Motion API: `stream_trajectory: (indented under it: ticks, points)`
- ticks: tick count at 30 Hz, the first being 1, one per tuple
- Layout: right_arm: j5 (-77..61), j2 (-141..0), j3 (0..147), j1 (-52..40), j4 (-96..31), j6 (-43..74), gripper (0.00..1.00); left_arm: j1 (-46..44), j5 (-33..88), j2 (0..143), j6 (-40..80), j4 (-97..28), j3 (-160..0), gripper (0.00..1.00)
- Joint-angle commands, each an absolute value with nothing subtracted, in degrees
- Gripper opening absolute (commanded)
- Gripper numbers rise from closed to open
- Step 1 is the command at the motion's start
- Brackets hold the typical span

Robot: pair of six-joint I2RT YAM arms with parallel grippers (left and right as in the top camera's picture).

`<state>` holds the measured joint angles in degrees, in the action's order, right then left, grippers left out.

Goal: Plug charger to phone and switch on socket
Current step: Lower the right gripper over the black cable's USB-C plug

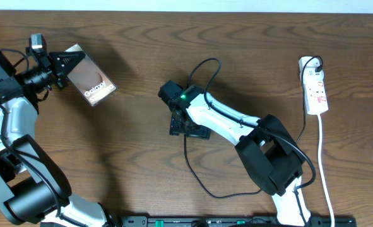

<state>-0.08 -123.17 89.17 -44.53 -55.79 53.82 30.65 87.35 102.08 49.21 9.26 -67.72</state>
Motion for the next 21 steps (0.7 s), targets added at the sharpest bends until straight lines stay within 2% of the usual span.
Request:
stream_trajectory:
  ticks: [1, 10, 16, 21]
  points:
    - [0.5, -124.9, 88.8, -44.9, -56.0, 54.6, 0.79, 30.7, 90.0, 100.7, 48.7, 9.5, -67.7, 0.08]
    - [-0.1, -125.0, 88.8, -44.9, -55.9, 54.6, 0.73, 30.7, 90.0, 100.7, 48.7, 9.5, -67.7, 0.07]
    - [-0.1, -125.1, 88.8, -44.9, -55.9, 54.6, 0.58, 30.7, 90.0, 100.7, 48.7, 9.5, -67.7, 0.07]
    - [-0.1, -125.1, 88.8, -44.9, -55.9, 54.6, 0.52, 30.7, 90.0, 100.7, 48.7, 9.5, -67.7, 0.07]
